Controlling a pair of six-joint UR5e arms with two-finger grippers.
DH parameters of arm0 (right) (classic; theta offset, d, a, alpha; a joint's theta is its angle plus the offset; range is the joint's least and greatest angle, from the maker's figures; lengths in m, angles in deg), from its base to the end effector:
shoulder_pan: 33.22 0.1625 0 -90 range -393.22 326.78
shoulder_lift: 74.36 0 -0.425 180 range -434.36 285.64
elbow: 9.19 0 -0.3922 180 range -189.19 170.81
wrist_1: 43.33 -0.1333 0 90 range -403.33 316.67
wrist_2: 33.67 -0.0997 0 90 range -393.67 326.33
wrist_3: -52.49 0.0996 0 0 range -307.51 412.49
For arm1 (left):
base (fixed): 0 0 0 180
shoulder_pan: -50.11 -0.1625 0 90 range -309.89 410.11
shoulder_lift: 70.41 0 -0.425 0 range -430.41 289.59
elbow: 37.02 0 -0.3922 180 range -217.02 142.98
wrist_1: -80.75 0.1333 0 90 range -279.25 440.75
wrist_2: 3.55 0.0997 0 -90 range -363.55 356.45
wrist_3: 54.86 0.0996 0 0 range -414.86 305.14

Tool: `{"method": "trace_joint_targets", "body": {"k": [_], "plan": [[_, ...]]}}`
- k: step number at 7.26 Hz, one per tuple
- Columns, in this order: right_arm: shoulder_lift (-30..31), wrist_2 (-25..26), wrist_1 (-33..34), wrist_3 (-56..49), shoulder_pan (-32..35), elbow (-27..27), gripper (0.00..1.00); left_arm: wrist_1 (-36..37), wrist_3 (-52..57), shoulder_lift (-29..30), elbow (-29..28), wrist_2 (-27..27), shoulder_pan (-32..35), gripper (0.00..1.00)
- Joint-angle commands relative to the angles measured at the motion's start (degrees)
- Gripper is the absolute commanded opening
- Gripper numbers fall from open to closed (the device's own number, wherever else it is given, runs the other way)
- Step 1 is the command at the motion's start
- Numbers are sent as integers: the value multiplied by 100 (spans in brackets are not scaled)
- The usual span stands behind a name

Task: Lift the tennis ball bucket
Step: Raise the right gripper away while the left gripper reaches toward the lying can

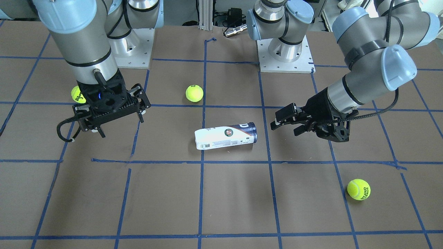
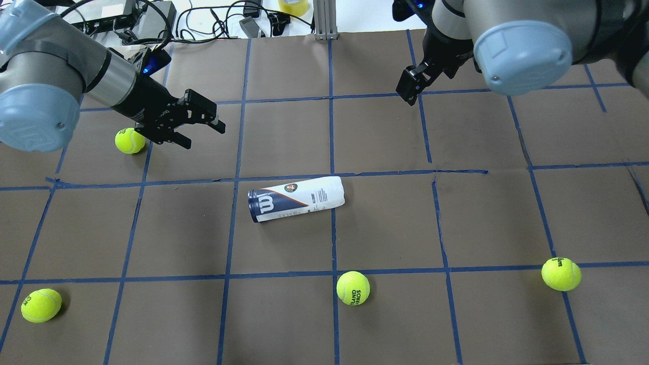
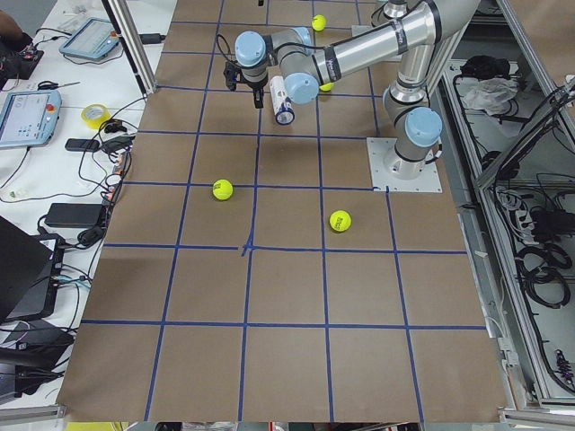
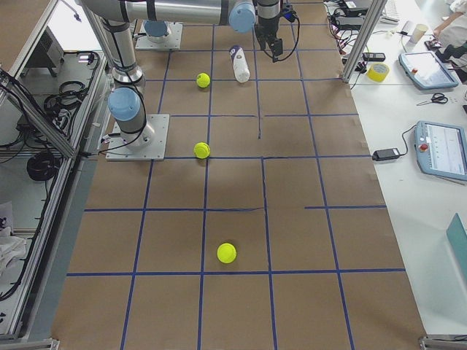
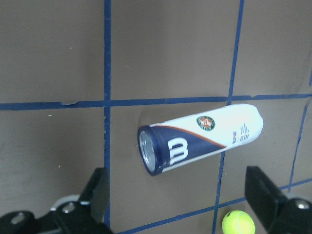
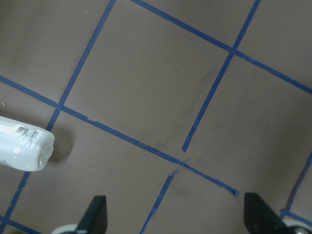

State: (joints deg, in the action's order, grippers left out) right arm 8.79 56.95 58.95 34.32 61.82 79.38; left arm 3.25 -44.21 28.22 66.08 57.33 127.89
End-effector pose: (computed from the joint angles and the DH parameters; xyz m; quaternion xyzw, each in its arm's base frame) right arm 0.1802 -0.5383 0.4604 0.2005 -0.9779 0.0588 0.0122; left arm -0.0692 -0.5394 0.3356 0.0334 -0.9644 -0.0267 0.2610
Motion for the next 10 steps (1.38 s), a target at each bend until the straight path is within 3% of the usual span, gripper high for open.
{"method": "trace_joint_targets", "body": {"k": [1,4,7,8,10], "plan": [[323,113,-628,1083,-11,-16,100,6,16,191,280,-503,0,100],[473,420,-1532,1596,-20,-16,100,-46,8,200,622,-647,0,100],[456,342,-1457,1712,-38,-16,100,-29,8,209,1061,-743,0,100],[447,342,-1422,1702,-38,-16,100,-11,-1,279,1168,-1031,0,100],[430,342,-1360,1702,-38,1,100,24,8,437,1178,-1051,0,100]]}}
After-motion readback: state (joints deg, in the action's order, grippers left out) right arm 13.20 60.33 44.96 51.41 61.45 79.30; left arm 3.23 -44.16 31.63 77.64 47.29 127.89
